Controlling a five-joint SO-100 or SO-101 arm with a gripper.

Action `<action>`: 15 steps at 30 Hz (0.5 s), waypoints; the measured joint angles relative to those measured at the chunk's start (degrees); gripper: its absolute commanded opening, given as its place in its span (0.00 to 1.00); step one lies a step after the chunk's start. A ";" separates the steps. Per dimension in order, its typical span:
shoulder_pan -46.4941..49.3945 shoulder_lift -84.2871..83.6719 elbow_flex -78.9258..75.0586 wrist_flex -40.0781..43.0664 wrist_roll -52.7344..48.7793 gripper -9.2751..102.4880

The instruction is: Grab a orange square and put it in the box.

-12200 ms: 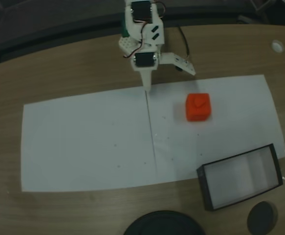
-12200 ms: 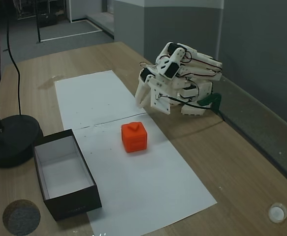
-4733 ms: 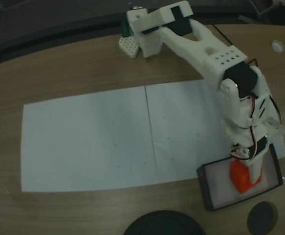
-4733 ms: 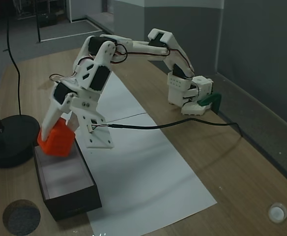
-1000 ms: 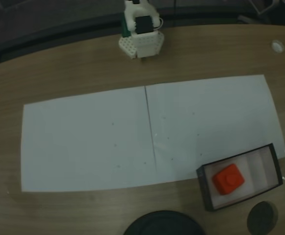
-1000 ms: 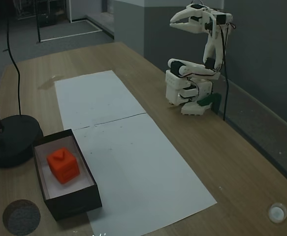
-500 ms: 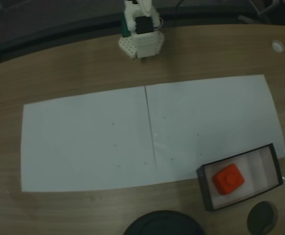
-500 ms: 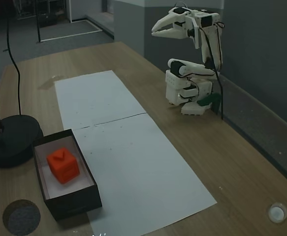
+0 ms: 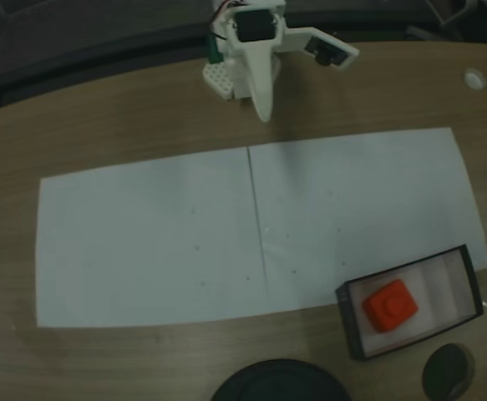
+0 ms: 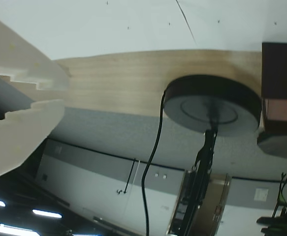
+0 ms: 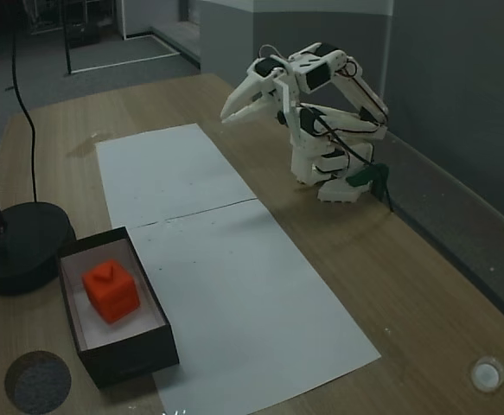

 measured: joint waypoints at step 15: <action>0.00 0.00 19.07 -2.37 0.00 0.08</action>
